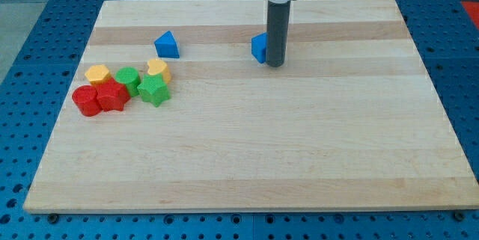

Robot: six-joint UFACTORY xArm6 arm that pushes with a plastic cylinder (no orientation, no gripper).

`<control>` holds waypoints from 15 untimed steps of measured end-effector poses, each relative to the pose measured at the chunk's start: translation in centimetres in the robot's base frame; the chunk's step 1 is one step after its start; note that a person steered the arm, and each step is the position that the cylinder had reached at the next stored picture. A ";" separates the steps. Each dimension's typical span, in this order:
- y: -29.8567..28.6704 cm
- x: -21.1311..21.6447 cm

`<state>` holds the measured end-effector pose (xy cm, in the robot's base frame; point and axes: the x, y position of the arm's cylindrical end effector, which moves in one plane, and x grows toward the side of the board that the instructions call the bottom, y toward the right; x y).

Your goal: Move the blue triangle to the left of the blue cube

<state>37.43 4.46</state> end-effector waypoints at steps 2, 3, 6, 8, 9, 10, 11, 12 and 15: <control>-4.4 -2.5; -5.1 -3.5; -13.3 0.0; -19.1 -0.6; -23.0 -0.7; -26.2 -1.0; -23.9 -4.4; -17.2 -6.5; -18.7 -6.5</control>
<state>30.97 -14.19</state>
